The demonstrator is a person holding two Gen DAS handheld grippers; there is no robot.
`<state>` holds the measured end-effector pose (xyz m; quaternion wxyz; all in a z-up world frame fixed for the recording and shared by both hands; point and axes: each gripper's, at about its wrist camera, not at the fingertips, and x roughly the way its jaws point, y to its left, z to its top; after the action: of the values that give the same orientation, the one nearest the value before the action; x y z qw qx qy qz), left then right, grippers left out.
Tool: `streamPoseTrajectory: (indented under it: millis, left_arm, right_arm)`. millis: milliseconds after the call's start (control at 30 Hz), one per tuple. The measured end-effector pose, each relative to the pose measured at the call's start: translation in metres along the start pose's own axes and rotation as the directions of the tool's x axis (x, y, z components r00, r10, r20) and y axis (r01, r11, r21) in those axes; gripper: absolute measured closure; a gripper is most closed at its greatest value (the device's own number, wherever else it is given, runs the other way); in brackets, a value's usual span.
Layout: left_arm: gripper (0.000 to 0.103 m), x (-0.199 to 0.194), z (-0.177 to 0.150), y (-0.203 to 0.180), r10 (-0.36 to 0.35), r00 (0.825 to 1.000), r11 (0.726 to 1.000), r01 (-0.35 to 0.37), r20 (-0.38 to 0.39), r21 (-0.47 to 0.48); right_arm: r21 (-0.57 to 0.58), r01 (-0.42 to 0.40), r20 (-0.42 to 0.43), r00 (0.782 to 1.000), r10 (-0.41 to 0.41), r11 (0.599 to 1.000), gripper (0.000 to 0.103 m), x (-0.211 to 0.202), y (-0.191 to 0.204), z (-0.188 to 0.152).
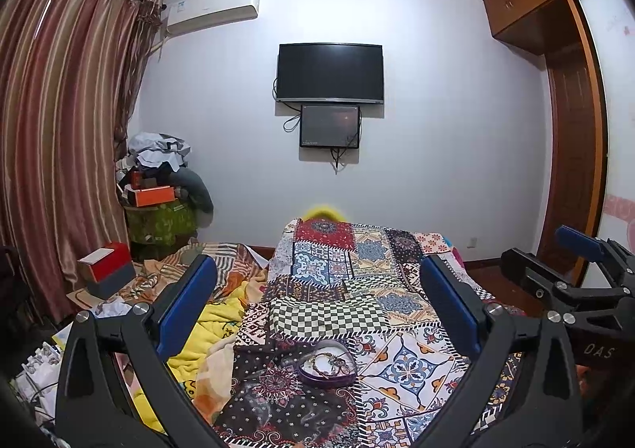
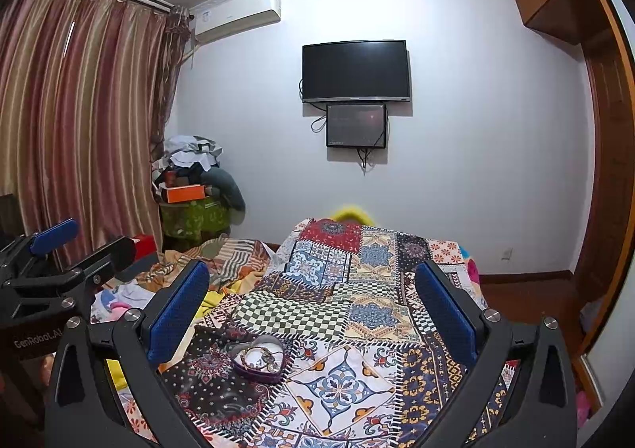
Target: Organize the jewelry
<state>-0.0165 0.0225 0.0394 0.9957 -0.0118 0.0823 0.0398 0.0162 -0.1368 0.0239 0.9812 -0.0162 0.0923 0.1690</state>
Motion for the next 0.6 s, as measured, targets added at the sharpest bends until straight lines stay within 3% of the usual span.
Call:
streamPoseTrajectory:
  millis: [600]
  left_arm:
    - [0.000,0.0043,-0.0004,0.0037,0.002,1.000,1.000,-0.002,-0.008,-0.019]
  right_arm:
    - [0.007,-0.001,-0.005,1.000,0.001,1.000,0.000,0.0003,-0.0003,0.0003]
